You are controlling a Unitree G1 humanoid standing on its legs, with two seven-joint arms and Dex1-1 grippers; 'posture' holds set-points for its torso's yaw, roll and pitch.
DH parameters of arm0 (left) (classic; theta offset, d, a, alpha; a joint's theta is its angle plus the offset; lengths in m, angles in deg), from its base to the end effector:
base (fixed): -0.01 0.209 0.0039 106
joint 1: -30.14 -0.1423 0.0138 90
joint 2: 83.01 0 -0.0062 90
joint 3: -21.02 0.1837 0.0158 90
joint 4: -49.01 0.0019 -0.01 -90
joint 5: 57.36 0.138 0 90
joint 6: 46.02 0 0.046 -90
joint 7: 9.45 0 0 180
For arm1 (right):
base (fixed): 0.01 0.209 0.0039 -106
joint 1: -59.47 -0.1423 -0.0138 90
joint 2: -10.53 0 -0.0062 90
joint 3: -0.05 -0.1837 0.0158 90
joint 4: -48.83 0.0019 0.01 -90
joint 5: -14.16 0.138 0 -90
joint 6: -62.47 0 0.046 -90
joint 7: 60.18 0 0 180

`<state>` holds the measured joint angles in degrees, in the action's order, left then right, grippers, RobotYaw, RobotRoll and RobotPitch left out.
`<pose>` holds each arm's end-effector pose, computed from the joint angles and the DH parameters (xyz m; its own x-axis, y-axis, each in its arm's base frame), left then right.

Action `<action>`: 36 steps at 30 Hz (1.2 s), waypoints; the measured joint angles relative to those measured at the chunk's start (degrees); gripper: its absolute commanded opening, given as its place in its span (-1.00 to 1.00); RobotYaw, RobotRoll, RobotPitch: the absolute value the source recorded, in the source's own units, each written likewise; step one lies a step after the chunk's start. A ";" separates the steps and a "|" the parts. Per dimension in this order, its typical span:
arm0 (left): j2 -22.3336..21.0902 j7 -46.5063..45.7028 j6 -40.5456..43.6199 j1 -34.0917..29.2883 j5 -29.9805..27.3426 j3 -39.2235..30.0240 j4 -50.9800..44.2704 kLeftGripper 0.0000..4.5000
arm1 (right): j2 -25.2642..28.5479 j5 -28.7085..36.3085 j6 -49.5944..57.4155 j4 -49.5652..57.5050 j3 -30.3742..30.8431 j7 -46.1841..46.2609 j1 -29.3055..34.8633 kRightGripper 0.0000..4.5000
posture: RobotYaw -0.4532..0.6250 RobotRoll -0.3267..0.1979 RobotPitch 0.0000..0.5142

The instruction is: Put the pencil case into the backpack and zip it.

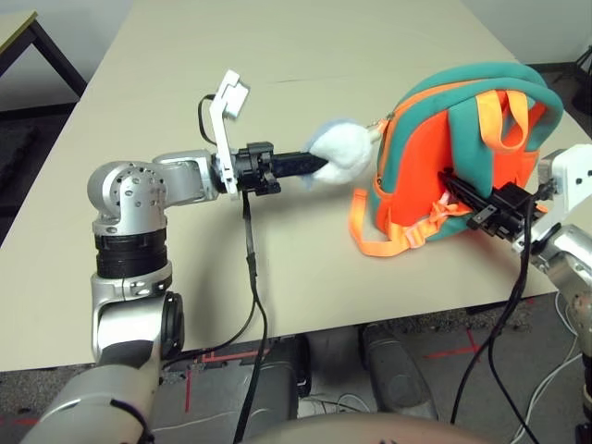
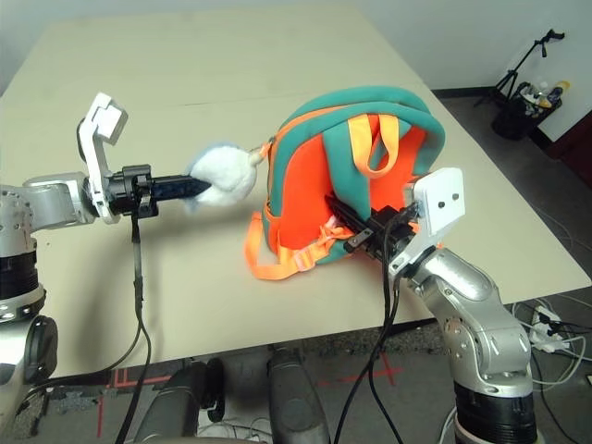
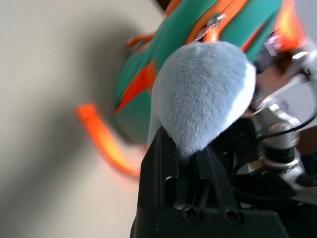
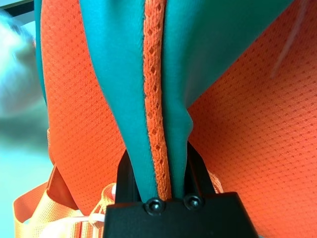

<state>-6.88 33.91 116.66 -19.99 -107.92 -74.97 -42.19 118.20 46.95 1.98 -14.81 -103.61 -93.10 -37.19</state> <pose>0.2809 0.1976 0.1976 0.3282 -0.9301 -0.1648 0.7842 0.3656 -0.5014 0.2026 -0.2406 0.1702 0.8013 0.5968 0.0429 -0.5878 0.7985 -0.1299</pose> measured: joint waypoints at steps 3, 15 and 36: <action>-0.64 2.53 -3.40 0.00 2.43 3.12 1.83 -0.97 | -0.02 -0.08 -0.15 -0.23 0.18 0.02 -0.06 -0.91 | -0.42 0.25 -0.36; 1.30 12.64 -17.68 1.77 15.90 18.19 13.33 -0.97 | -0.40 -0.20 -0.42 -0.80 0.48 0.76 -0.43 -0.91 | -0.45 0.25 -0.38; 3.02 22.39 -29.60 4.07 26.98 20.28 19.09 -0.39 | -1.12 -0.88 -1.47 -0.79 0.49 1.49 -0.04 -0.91 | -0.45 0.25 -0.41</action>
<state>-3.85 56.30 87.05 -15.92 -80.94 -54.69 -23.10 117.09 46.07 0.52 -15.60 -103.12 -91.60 -37.24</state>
